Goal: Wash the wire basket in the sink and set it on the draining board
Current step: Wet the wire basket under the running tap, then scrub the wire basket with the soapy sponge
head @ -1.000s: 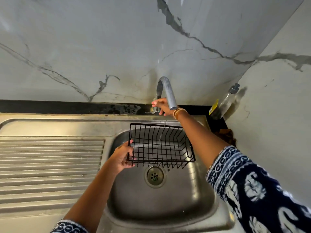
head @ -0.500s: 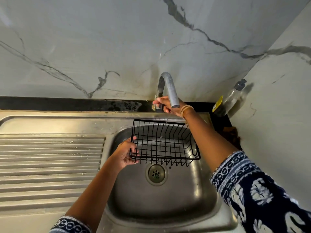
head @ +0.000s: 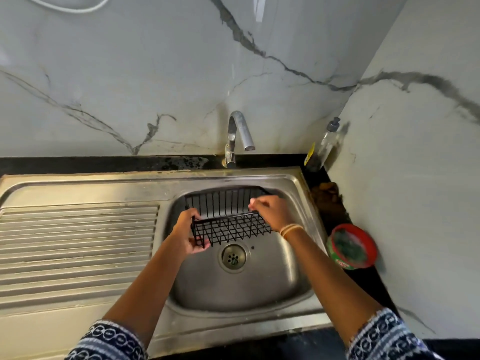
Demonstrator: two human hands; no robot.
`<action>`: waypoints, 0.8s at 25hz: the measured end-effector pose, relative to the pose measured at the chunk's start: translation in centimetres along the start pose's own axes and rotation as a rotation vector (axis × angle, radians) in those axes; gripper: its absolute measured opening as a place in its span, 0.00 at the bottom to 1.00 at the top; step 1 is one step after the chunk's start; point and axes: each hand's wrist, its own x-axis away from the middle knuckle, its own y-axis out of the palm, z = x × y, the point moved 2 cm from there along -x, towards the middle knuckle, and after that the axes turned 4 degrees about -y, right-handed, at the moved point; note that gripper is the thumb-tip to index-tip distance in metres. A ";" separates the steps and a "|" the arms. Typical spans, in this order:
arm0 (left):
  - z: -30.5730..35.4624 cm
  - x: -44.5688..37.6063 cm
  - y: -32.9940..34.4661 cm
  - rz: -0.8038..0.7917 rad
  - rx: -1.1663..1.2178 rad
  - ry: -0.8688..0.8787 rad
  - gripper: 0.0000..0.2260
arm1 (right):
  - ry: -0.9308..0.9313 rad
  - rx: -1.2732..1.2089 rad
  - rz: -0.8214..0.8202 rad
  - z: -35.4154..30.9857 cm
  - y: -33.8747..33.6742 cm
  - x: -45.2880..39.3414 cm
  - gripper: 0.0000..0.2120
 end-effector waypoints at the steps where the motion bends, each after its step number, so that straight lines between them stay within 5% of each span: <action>1: -0.3 0.5 0.2 -0.017 0.009 -0.013 0.06 | -0.031 0.099 -0.008 0.5 0.2 1.1 0.12; 5: -1.7 1.9 0.8 -0.057 -0.056 -0.071 0.10 | -0.068 0.224 0.039 1.2 -0.4 3.5 0.06; 9: -3.1 2.7 1.2 -0.052 -0.083 -0.142 0.23 | -0.082 0.271 0.053 0.8 -1.9 5.2 0.05; 11: -3.9 3.4 1.9 -0.040 -0.078 -0.119 0.21 | -0.074 0.208 0.210 1.3 -3.6 6.1 0.05; 15: -5.2 3.7 2.7 -0.017 -0.049 -0.123 0.19 | 0.318 0.284 0.511 6.3 -8.5 8.3 0.12; 17: -5.3 3.8 3.0 -0.018 -0.020 -0.124 0.19 | 0.521 0.446 0.430 9.3 -10.2 9.4 0.13; 20: -5.6 3.6 3.9 -0.011 -0.002 -0.138 0.18 | 0.579 0.529 0.263 11.9 -10.8 10.2 0.19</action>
